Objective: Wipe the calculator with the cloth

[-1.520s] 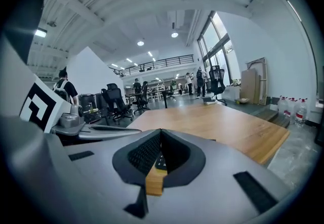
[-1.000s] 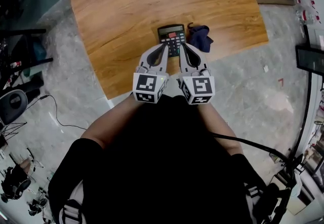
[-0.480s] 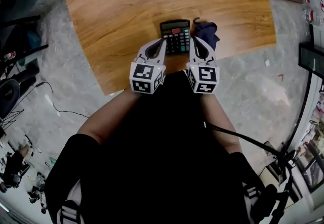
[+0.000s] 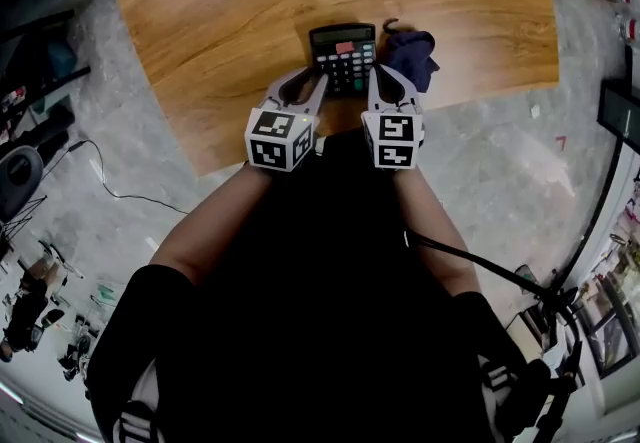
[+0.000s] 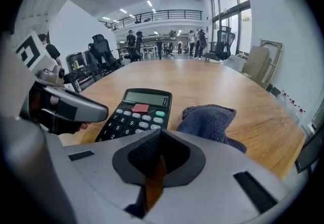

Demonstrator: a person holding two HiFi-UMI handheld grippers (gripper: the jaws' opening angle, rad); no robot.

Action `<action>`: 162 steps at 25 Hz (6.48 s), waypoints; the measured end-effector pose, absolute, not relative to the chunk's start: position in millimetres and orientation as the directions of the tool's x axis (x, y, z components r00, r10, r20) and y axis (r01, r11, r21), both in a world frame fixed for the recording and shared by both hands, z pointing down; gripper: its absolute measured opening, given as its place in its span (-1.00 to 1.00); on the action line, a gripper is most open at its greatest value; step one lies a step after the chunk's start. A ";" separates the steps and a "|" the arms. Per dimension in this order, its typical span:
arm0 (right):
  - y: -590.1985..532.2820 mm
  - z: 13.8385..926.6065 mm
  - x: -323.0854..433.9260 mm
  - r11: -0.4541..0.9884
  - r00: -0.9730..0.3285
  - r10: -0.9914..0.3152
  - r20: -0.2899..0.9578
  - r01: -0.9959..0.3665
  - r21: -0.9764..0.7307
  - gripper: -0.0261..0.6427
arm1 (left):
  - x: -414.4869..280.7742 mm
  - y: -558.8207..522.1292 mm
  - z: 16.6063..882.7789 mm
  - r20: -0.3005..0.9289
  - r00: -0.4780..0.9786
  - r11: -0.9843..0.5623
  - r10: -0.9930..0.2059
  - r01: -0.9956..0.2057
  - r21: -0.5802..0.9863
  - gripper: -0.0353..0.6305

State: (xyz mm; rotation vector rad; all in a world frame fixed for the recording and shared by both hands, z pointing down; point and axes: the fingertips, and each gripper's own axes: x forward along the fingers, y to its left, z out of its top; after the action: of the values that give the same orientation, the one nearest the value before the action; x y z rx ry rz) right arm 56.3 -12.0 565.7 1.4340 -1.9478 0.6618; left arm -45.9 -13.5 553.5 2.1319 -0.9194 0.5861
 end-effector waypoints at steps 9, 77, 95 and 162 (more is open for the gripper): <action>-12.9 569.5 59.6 0.237 -0.222 -0.629 0.745 -0.967 -0.088 -0.88 | -45.0 -3.9 559.5 0.623 0.672 -0.443 -0.401 -0.737 0.511 -0.37; -21.3 578.7 120.5 0.198 -0.170 -0.609 0.775 -0.978 -0.060 -0.58 | -12.8 -7.5 523.9 0.337 0.873 -0.332 -0.353 -0.453 0.828 -0.67; -54.5 466.8 95.4 0.303 -0.243 -0.782 0.574 -0.953 0.010 -0.64 | -5.7 -21.2 492.8 0.256 0.889 -0.335 -0.379 -0.390 0.858 -0.67; 12.4 423.5 -0.7 0.566 -0.562 -0.664 0.493 -0.809 -0.160 -0.66 | -19.9 -44.7 449.3 0.113 0.802 -0.199 -0.586 -0.277 0.940 -0.68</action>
State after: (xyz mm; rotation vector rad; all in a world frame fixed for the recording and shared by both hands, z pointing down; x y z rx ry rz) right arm -0.7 12.4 423.5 1.1969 -2.4231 0.5270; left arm -19.9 -44.7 449.3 1.7920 -0.6660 -0.3206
